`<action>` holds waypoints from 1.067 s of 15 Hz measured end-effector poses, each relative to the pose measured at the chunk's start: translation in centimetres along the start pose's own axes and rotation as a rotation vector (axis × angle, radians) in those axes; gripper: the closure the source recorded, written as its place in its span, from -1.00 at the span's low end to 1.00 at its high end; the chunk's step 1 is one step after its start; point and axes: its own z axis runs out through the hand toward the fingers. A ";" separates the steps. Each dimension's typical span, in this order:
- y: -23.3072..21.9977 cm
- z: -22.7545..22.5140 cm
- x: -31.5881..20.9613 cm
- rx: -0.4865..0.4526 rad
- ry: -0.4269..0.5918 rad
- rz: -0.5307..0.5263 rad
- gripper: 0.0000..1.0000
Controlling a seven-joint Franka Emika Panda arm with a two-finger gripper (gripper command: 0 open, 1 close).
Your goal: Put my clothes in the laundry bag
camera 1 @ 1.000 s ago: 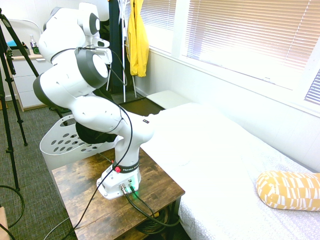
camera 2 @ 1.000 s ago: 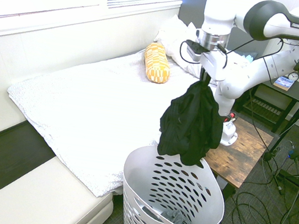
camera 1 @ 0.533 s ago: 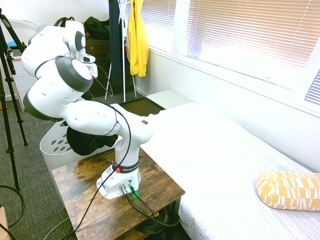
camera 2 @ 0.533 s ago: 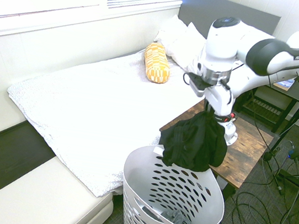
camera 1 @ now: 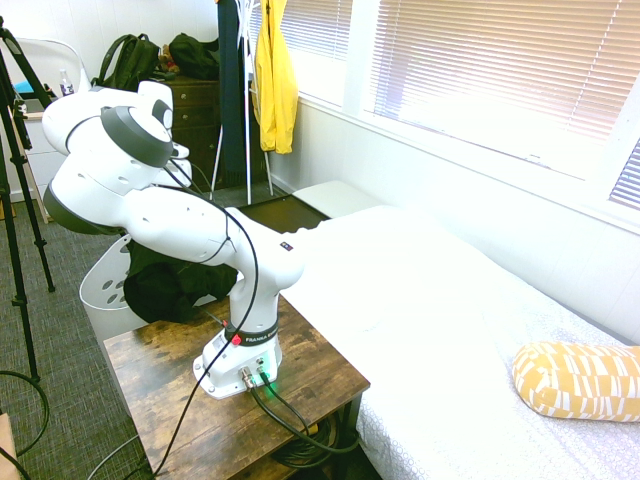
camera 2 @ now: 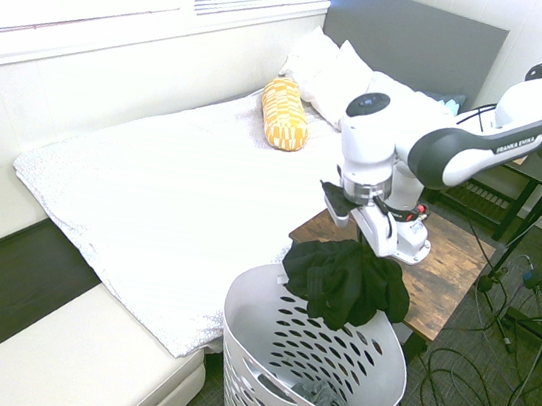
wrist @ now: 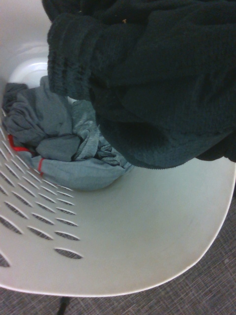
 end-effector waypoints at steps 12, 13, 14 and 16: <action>0.3 0.8 1.9 0.009 0.004 0.012 -1.00; 0.4 0.9 2.1 0.010 0.005 0.013 -1.00; 0.5 0.9 2.4 0.014 0.010 0.016 -1.00; 1.0 0.1 3.5 0.027 0.031 0.029 -1.00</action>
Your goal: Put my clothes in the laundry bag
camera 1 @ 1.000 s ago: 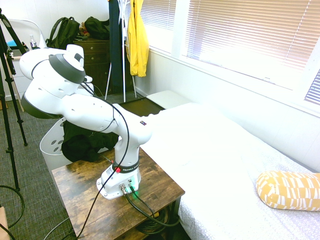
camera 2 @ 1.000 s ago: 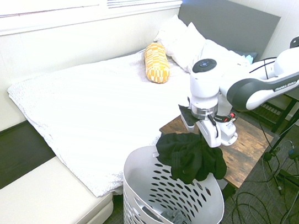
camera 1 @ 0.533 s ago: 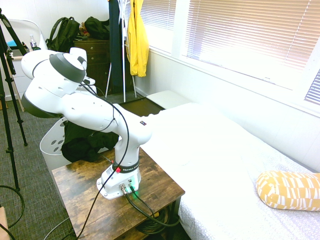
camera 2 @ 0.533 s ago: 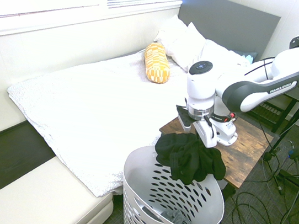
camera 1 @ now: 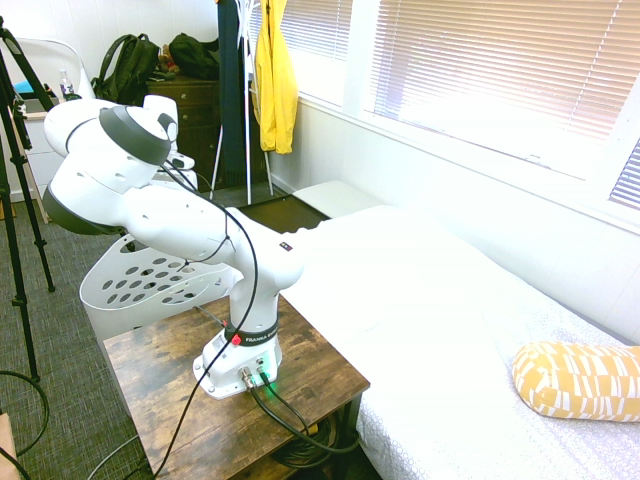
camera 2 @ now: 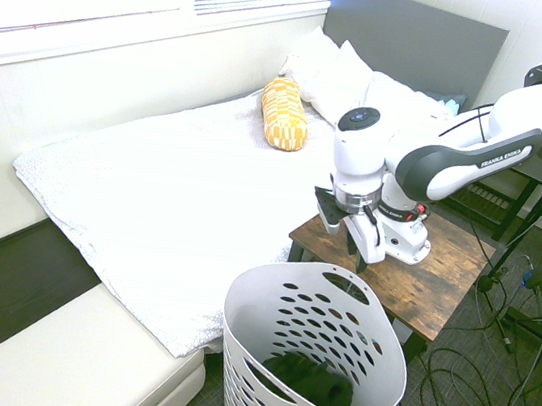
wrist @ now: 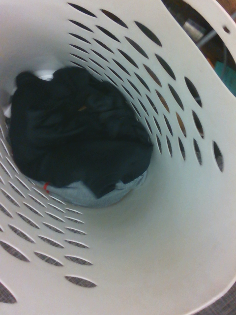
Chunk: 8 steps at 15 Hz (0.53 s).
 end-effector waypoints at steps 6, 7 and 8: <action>7.7 -6.6 13.5 0.069 0.129 0.199 -1.00; 10.6 -7.7 17.2 0.077 0.148 0.261 -1.00; 14.0 -8.7 20.8 0.079 0.159 0.324 -1.00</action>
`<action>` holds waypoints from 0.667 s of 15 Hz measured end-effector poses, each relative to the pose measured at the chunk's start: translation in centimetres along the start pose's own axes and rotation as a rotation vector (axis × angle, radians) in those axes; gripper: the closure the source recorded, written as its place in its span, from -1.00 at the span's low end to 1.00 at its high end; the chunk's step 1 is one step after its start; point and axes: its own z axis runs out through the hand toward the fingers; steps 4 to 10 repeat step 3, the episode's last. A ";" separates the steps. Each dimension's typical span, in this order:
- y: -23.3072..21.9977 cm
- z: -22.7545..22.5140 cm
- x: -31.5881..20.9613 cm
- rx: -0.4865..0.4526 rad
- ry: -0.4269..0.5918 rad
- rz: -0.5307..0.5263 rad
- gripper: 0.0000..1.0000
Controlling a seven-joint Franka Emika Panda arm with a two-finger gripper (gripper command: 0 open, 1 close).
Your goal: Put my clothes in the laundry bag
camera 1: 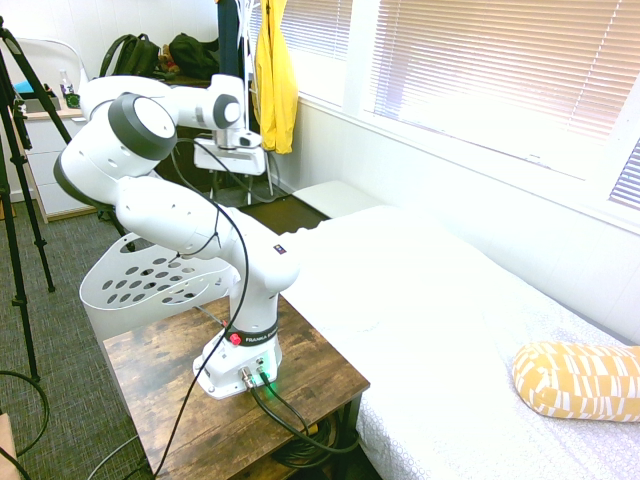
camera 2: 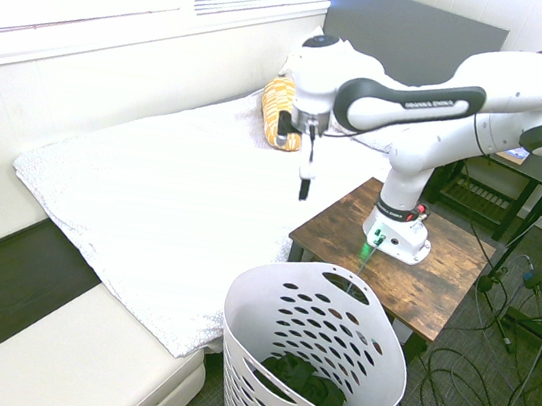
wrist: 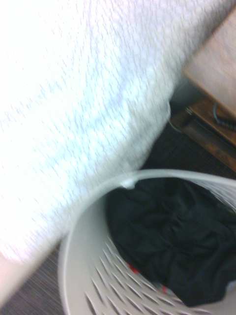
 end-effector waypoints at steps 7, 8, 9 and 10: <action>7.1 -0.3 12.3 -0.007 0.013 0.178 -1.00; 7.1 -0.3 12.3 -0.007 0.013 0.178 -1.00; 7.1 -0.3 12.3 -0.007 0.013 0.178 -1.00; 7.1 -0.3 12.3 -0.007 0.013 0.178 -1.00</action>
